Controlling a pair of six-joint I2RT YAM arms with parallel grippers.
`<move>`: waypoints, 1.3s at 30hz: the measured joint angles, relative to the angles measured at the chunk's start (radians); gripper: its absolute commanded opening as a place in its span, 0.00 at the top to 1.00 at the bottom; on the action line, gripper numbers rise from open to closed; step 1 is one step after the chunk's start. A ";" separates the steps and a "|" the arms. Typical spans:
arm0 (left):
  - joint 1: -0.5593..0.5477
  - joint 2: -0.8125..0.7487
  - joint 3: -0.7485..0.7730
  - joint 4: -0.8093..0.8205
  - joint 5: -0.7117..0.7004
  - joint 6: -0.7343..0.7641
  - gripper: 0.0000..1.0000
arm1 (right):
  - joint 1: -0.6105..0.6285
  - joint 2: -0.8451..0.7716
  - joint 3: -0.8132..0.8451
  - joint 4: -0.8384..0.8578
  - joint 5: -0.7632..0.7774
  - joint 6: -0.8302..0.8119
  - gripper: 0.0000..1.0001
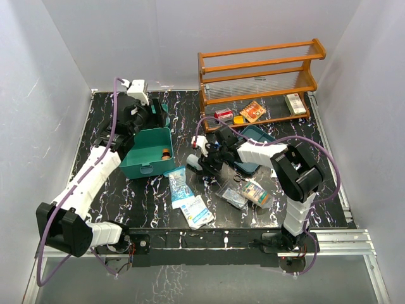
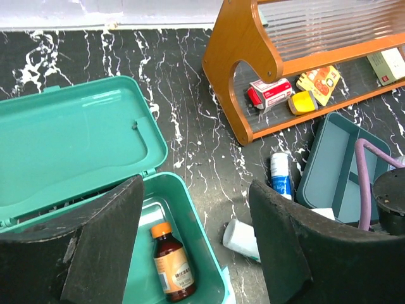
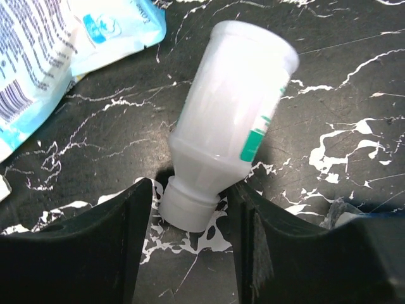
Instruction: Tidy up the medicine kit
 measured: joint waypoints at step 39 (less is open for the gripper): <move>-0.275 -0.182 -0.214 -0.050 0.428 0.833 0.24 | -0.145 -0.280 0.000 -0.177 -0.299 0.543 1.00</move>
